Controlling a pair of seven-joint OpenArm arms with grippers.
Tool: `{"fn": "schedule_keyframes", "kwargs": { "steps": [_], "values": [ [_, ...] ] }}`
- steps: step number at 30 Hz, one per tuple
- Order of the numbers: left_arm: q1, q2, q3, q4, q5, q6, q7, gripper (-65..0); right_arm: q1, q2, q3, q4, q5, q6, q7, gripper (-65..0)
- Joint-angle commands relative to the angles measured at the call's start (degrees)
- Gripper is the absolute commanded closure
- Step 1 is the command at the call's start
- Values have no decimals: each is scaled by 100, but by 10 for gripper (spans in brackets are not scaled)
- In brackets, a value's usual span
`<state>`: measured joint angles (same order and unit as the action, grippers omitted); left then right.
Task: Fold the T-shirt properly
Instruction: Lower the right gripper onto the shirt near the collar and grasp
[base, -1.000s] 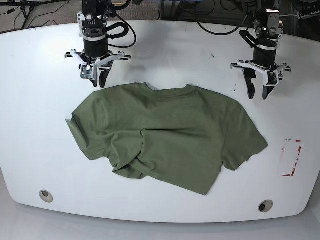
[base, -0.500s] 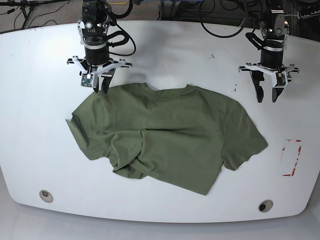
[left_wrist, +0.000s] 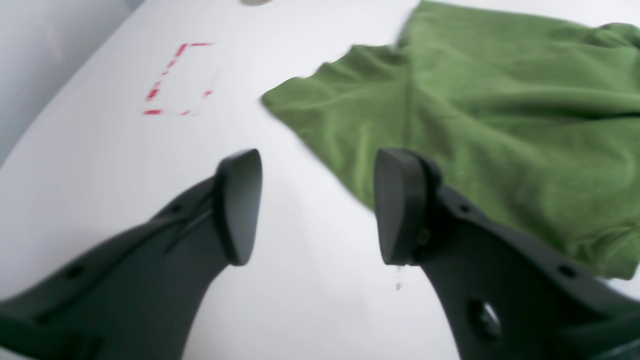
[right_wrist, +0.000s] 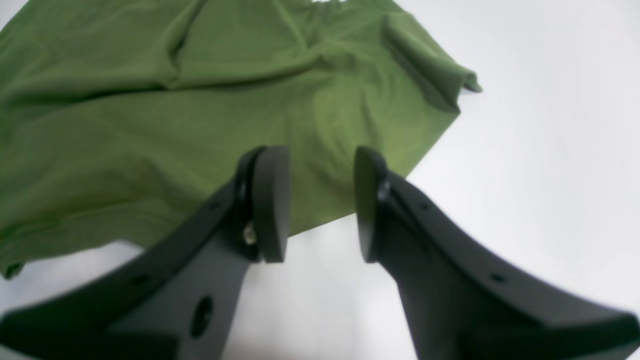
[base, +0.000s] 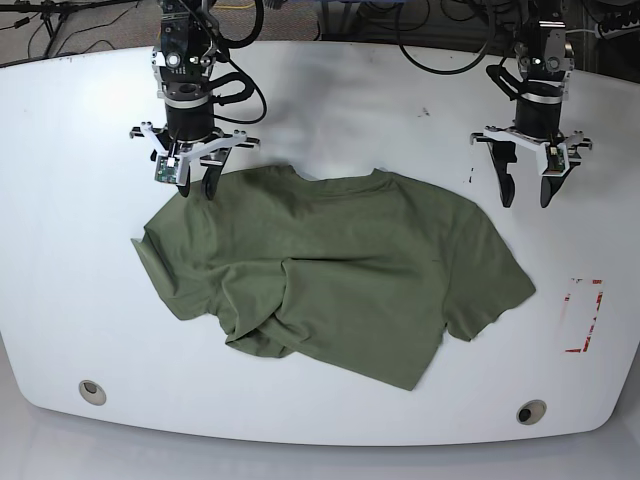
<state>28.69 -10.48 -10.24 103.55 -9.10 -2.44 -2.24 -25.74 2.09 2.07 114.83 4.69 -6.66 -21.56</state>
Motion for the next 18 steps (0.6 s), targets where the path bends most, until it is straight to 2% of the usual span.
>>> {"fn": "schedule_keyframes", "kwargs": {
  "steps": [1, 11, 13, 15, 18],
  "values": [
    [-22, -39, 29, 85, -11, 23, -176, -358, -14, 45, 5, -24, 177, 36, 217, -200],
    [-61, -49, 121, 70, 0, 15, 6, -317, -156, 173, 75, -658, 1089, 338, 301, -103],
    [-68, -49, 95, 73, -1, 5, 11, -323, -147, 186, 95, -744, 1259, 414, 283, -105],
    [-52, -41, 14, 98, 11, 6, -84, -341, -192, 267, 70, -833, 1723, 525, 254, -127],
    [-41, -43, 1, 102, 19, -13, -67, -349, -216, 320, 10, -924, 1946, 565, 180, -161]
  ]
}}
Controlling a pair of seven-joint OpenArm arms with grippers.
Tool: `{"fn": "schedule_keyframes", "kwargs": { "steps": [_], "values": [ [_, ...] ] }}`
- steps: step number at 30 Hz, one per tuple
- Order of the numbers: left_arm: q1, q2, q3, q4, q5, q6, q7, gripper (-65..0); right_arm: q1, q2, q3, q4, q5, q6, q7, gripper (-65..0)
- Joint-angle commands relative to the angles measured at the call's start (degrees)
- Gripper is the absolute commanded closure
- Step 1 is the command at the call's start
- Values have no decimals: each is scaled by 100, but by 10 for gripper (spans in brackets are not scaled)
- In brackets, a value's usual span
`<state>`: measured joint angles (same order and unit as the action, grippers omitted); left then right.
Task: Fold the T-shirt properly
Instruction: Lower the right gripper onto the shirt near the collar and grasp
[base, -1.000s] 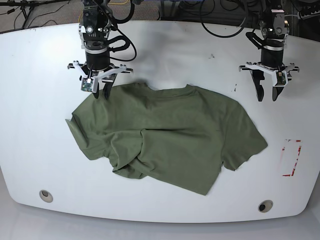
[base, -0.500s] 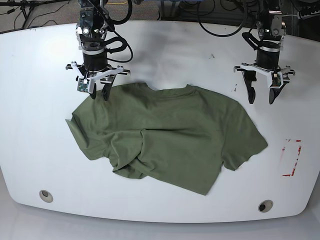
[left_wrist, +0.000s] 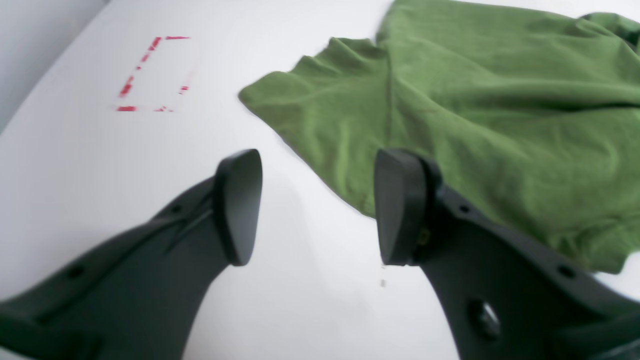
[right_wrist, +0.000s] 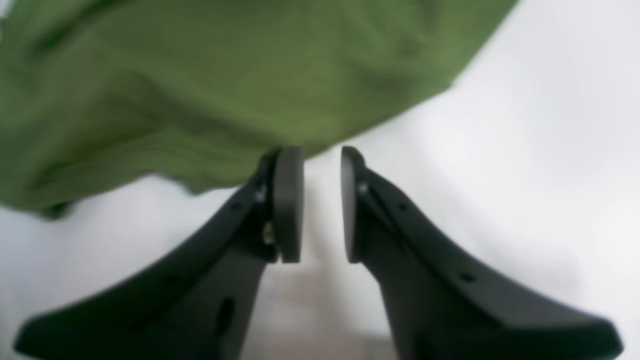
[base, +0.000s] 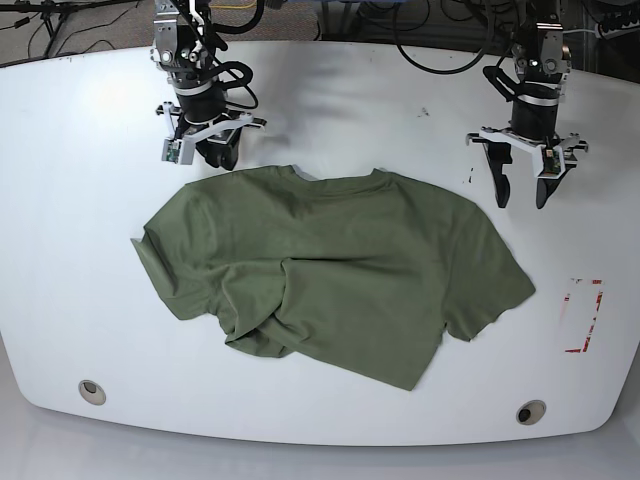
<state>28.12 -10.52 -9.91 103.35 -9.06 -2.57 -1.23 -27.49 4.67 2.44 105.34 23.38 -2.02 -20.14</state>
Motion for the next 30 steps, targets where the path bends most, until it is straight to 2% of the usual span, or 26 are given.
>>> {"fn": "schedule_keyframes", "kwargs": {
  "steps": [1, 5, 7, 9, 17, 23, 27, 30],
  "values": [
    [21, -43, -33, 122, 17, -4, -166, -351, -57, 81, -60, -1, 135, 107, 20, -175],
    [64, -71, -33, 134, 44, 9, -165, -355, -179, 154, -279, -39, 204, 44, 26, -236],
    [78, -84, -27, 167, 47, 40, -262, -352, -304, 311, -787, 91, -41, -123, 156, -303],
    [86, -92, -23, 162, 46, 41, -275, -352, -307, 328, -917, 124, -142, -162, 163, -315],
    [102, -76, -19, 160, 48, 61, -300, -352, 32, 217, -1162, 202, -236, -196, 216, -334],
    [109, -53, -44, 202, 27, 73, -276, -351, 765, 121, -1338, 76, -290, -112, 184, -328],
    [103, -58, -49, 232, 13, 66, -274, -350, 1245, 98, -1395, -243, -293, 93, -7, -324],
    [117, -46, -31, 226, 50, 53, -289, -352, 2085, 117, -1505, -883, -233, 396, -498, -323]
  ]
}}
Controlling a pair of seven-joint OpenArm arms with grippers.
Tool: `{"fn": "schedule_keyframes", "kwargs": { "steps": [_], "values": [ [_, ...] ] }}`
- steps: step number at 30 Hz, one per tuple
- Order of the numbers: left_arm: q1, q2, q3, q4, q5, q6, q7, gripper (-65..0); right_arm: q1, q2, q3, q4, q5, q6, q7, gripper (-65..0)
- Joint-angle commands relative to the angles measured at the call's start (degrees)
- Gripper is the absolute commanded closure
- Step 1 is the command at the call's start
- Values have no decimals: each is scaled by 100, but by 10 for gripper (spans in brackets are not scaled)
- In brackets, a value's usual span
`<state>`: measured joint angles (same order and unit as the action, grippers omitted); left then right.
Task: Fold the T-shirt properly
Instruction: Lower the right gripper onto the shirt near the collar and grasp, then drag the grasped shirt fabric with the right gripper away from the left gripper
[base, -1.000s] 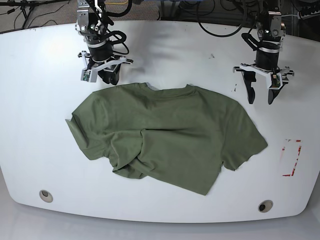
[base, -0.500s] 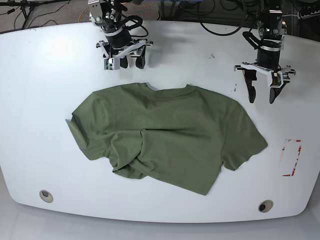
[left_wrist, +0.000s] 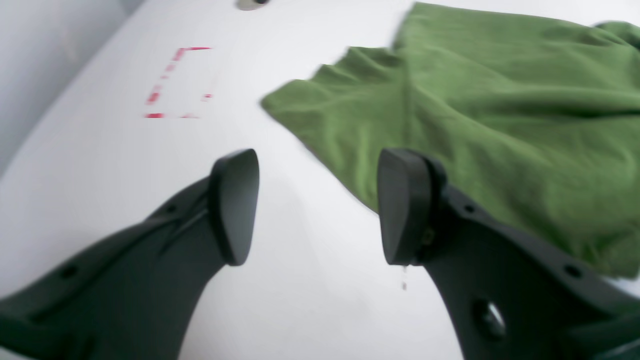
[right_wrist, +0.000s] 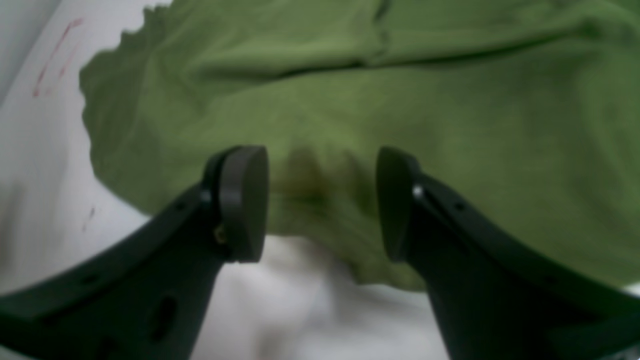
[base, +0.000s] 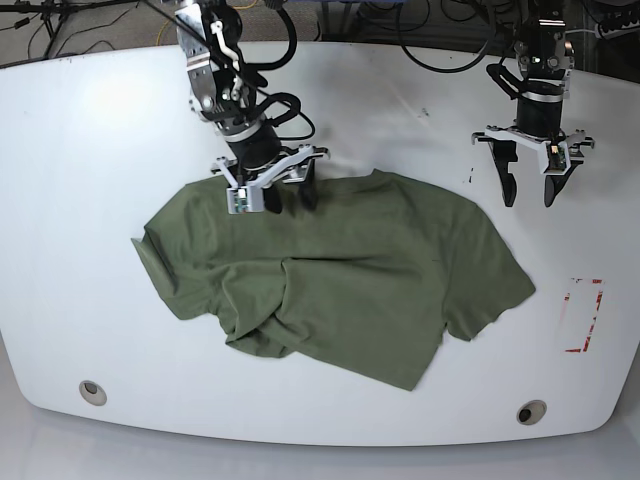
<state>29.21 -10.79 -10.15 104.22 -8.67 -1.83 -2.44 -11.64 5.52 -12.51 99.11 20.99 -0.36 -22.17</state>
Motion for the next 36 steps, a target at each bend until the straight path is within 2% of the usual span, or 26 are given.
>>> {"fn": "schedule_keyframes", "kwargs": {
  "steps": [1, 3, 7, 17, 29, 36],
  "values": [
    [12, -16, -8, 143, 13, -19, -172, -352, 629, 25, -10, -381, 7, 286, -365, -323],
    [14, -19, -5, 148, 15, -17, -156, -351, 826, 13, -17, -585, 5, 348, -450, -322],
    [24, -14, -18, 140, 15, -18, -149, -352, 916, 40, -60, -770, 43, 268, -458, -322],
    [65, -13, -19, 121, 5, -64, -161, -352, 521, 132, -107, -759, 105, 65, -242, -328],
    [109, -4, 9, 140, 8, -40, -148, -350, 851, 55, 59, -1497, 127, 91, -204, -321],
    [134, -14, -11, 173, -12, -53, -160, -350, 903, 152, -1, -1785, 114, 103, -130, -322]
  ]
}}
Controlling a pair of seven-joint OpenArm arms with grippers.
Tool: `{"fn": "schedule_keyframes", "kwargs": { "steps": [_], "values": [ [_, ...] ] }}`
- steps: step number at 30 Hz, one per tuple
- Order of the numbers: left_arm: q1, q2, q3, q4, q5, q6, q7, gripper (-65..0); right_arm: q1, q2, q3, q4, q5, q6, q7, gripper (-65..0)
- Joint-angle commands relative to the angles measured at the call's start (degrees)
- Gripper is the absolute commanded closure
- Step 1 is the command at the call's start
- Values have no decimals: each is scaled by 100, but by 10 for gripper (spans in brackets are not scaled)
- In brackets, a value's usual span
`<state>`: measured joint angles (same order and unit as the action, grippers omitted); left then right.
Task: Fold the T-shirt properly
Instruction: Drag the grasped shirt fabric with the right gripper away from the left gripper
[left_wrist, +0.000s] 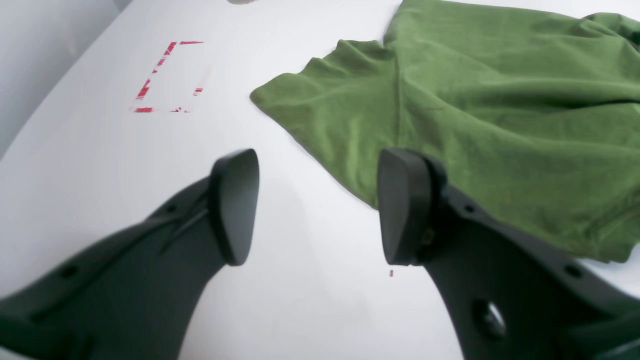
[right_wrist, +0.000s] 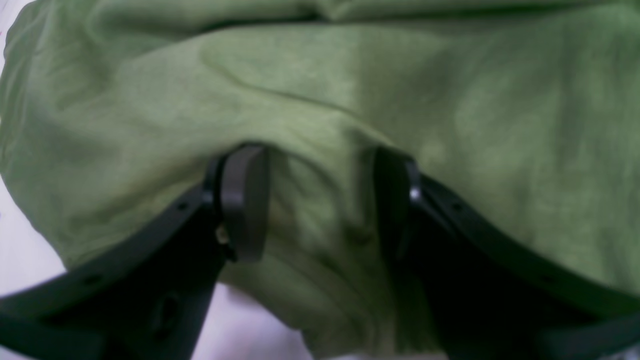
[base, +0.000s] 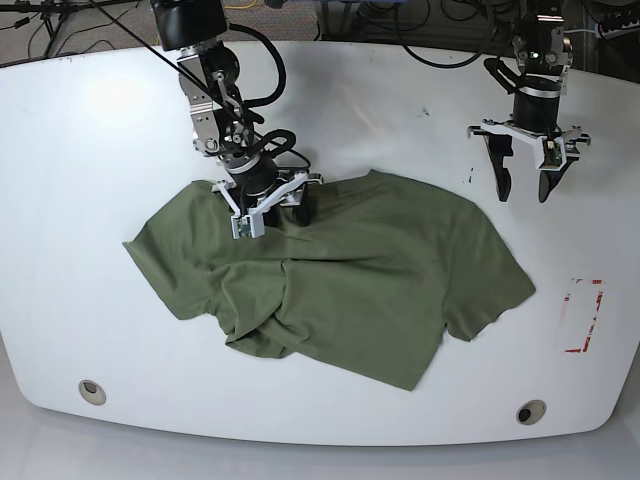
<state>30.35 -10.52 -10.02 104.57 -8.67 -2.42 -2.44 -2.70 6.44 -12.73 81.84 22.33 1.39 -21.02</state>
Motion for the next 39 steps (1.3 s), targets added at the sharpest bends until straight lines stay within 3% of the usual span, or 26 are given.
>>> {"fn": "schedule_keyframes", "kwargs": {
  "steps": [1, 13, 25, 35, 39],
  "values": [
    [23, -41, -22, 137, -11, 6, -158, -349, 12, 69, 35, -73, -19, -72, -241, -322],
    [48, -28, -26, 139, 7, 26, -183, -352, -98, 153, 459, -82, -5, -45, -255, -328],
    [21, -37, -28, 126, 5, 28, -181, -352, -21, 116, 205, -123, -46, 5, -196, -347],
    [-23, -47, -31, 102, 21, 29, -246, -354, 38, 112, 188, -116, -14, 79, -141, 0],
    [-22, -34, -23, 86, 21, 15, -212, -355, 59, 113, 256, -24, 21, 64, -214, 0]
  ]
}}
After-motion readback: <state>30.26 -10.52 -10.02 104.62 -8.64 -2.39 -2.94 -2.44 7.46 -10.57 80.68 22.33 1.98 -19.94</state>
